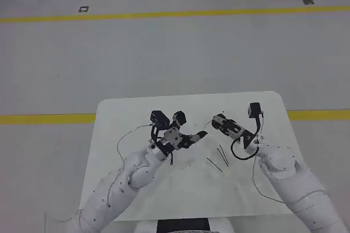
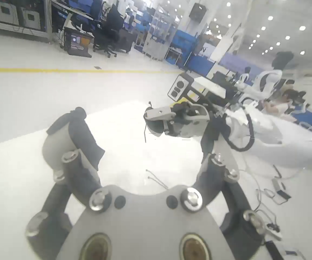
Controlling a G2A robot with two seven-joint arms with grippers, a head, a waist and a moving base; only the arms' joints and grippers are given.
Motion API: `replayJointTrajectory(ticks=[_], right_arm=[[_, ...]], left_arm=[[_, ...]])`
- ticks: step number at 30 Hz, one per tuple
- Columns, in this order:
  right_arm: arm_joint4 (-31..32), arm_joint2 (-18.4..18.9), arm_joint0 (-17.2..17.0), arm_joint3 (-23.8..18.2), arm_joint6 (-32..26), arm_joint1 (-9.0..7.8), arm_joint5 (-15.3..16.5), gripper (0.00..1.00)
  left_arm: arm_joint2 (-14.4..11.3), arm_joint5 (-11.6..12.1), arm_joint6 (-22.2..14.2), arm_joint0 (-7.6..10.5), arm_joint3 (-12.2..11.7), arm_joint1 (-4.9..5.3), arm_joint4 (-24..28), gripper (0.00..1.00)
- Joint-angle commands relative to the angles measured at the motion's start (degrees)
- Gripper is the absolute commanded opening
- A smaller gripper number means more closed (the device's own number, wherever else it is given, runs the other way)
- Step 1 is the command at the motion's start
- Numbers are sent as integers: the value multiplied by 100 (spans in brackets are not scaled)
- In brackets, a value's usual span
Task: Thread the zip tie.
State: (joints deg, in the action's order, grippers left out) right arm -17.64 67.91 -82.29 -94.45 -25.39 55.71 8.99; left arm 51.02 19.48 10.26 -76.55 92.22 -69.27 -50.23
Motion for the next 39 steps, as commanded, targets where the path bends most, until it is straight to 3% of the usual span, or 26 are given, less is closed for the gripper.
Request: replayJointTrajectory(ticks=[1, 5, 8, 10, 17, 28, 34, 39], right_arm=[[14, 2, -2, -3, 4, -1, 3, 0], [14, 2, -2, -3, 4, -1, 3, 0], [29, -15, -14, -10, 28, 6, -25, 0], [-5, -58, -9, -27, 45, 30, -82, 0], [-247, -149, 76, 36, -39, 106, -144, 0], [-174, -150, 78, 14, 52, 129, -152, 0], [33, -152, 52, -24, -78, 144, -59, 0], [33, -152, 52, -24, -78, 144, -59, 0]], left_arm=[[5, 0, -3, -2, 1, -3, 35, 100], [5, 0, -3, -2, 1, -3, 35, 100], [-113, 0, -46, 51, 71, -1, -263, 100], [-184, -72, -51, 150, -14, 21, -1016, 100], [-456, -351, 366, 297, -189, 37, -2777, 100], [-466, -428, 290, 298, -261, 37, -2872, 100], [-389, -875, 427, 284, -421, 51, -3266, 100], [-390, -912, 469, 297, -430, 54, -3370, 100]])
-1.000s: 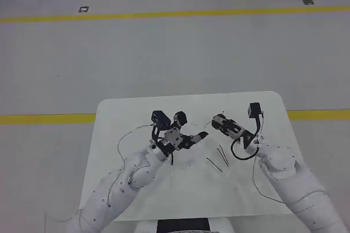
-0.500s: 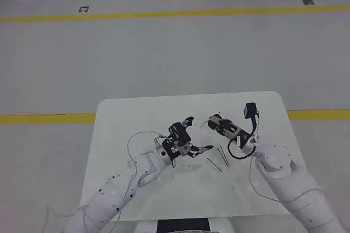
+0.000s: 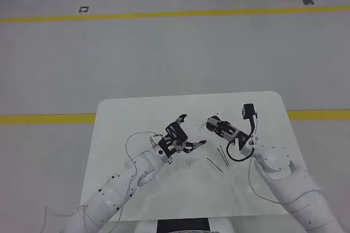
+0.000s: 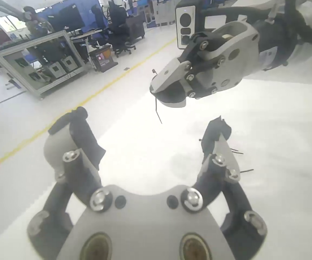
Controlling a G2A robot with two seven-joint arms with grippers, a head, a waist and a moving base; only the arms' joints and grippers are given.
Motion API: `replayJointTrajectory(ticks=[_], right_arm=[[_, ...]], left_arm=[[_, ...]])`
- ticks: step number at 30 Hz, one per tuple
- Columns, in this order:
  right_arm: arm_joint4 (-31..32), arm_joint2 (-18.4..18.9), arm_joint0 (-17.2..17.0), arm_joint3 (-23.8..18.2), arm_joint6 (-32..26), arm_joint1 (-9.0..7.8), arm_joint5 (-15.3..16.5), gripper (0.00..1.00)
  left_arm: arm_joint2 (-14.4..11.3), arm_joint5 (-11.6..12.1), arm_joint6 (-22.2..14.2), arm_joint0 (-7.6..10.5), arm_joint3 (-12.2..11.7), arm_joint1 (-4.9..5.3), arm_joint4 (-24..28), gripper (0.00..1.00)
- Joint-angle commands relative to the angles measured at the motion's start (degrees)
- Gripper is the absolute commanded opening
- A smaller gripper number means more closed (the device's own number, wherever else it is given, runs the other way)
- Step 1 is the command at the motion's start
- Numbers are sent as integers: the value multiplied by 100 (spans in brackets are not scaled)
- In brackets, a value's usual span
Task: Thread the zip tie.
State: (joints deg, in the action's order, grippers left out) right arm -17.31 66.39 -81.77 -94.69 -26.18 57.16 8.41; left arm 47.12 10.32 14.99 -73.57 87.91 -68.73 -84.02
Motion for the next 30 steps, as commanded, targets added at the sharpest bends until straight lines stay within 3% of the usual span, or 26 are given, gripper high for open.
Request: replayJointTrajectory(ticks=[1, 6, 7, 8, 9, 14, 23, 28, 30], right_arm=[[-1, 0, 0, 0, 1, 0, -1, 0], [65, -20, -28, -34, 74, 16, -2, 0], [72, -21, -37, -39, 77, 21, 4, 0], [91, -15, -52, -44, 84, 27, 29, 0], [115, -11, -67, -46, 86, 30, 50, 0], [205, 8, -145, -73, 45, 45, 170, 0], [282, 82, -225, -54, -6, 75, 322, 0], [315, 102, -249, -58, -18, 94, 366, 0], [349, 98, -250, -65, -22, 104, 369, 0]], left_arm=[[0, 4, -4, -1, 1, 0, 9, 100], [-15, -1, 16, -8, 6, -7, 27, 100], [-8, -28, 28, -10, -1, -9, 41, 91], [-7, -59, 37, -9, -13, -12, 33, 65], [-8, -67, 39, -6, -23, -14, 27, 54], [-3, -113, 60, -3, -57, -21, 16, 29], [-13, -100, 73, -26, -100, -29, 18, 25], [-48, -1, 72, -16, -113, -34, 5, 4], [-67, 17, 70, -6, -121, -40, 12, 4]])
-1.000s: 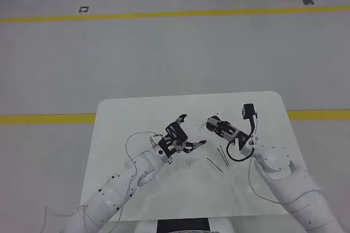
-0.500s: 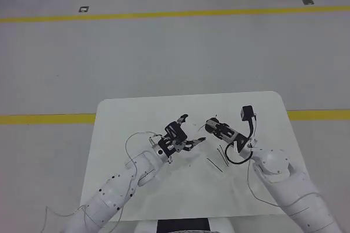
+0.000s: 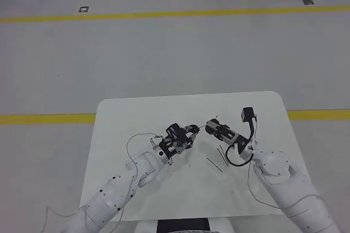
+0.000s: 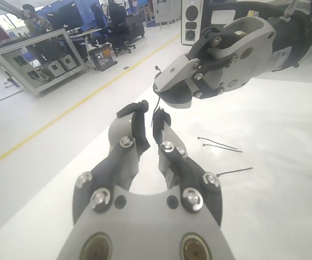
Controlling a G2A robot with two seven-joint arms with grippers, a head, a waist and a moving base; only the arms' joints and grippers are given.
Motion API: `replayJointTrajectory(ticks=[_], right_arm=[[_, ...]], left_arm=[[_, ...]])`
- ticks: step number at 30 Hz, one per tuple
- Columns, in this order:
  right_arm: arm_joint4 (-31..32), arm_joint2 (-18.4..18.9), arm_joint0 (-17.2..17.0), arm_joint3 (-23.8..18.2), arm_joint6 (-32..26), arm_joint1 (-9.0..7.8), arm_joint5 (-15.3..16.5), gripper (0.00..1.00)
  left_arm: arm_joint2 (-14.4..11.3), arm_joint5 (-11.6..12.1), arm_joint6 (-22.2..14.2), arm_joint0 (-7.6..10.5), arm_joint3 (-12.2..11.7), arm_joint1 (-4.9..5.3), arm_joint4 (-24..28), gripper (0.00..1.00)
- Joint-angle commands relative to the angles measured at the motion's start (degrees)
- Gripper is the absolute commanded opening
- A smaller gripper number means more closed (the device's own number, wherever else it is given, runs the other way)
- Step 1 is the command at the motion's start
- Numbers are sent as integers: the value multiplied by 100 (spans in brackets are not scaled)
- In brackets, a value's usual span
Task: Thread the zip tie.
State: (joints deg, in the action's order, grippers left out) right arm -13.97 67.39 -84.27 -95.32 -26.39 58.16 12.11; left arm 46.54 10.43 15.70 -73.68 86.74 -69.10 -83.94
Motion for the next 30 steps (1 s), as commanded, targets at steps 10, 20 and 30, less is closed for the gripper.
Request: replayJointTrajectory(ticks=[10, 20, 30], right_arm=[[112, -39, 27, 19, 27, 60, -29, 0], [206, -54, 38, 43, 25, 107, -77, 0], [271, -63, 23, 43, -26, 148, -88, 0]], left_arm=[[-52, 73, -1, 29, -7, -16, -11, 8], [-64, 101, 23, 16, 5, -18, -27, 8], [-78, 97, 10, 4, 20, -23, -41, 7]])
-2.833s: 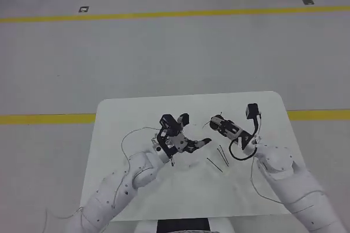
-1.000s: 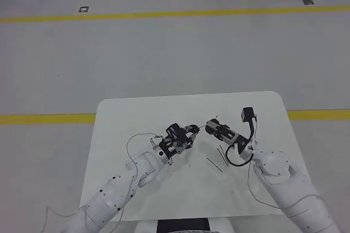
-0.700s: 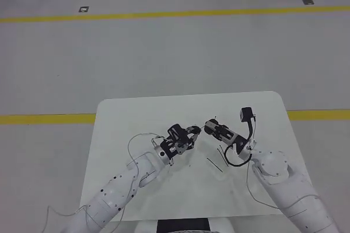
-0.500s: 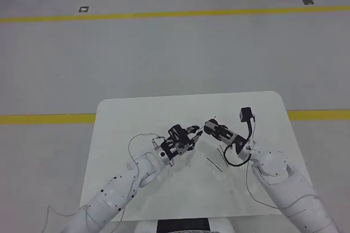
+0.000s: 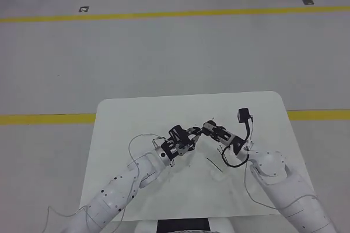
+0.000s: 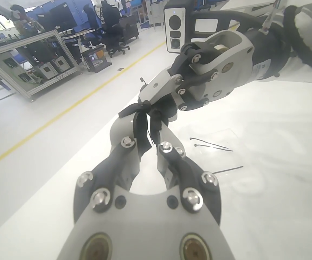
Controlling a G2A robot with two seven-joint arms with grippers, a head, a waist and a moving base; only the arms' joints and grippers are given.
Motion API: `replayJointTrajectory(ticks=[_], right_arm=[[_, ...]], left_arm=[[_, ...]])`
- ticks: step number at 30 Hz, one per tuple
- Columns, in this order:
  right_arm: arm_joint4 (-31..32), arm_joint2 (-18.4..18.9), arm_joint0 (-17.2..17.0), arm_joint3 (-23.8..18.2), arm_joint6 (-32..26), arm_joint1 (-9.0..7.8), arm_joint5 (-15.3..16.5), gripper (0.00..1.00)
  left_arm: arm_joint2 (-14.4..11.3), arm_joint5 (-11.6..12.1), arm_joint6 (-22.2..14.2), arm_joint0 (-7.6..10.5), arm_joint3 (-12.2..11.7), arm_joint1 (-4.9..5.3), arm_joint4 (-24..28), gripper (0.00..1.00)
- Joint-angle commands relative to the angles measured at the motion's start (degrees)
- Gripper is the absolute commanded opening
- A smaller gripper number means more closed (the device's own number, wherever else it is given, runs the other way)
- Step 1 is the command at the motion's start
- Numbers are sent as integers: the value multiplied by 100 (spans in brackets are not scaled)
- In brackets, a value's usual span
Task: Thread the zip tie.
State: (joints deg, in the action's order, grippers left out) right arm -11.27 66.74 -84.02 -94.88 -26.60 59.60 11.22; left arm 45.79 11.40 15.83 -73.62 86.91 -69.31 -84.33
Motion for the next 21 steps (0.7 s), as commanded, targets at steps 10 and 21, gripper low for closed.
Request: replayJointTrajectory(ticks=[10, 21], right_arm=[[36, 38, -33, -9, -41, 34, 1, 0], [194, 190, -135, -45, -57, 38, 26, 100]], left_arm=[[-12, -3, -2, -5, -4, -7, 14, 0], [147, 79, 16, -83, 81, 35, 131, 0]])
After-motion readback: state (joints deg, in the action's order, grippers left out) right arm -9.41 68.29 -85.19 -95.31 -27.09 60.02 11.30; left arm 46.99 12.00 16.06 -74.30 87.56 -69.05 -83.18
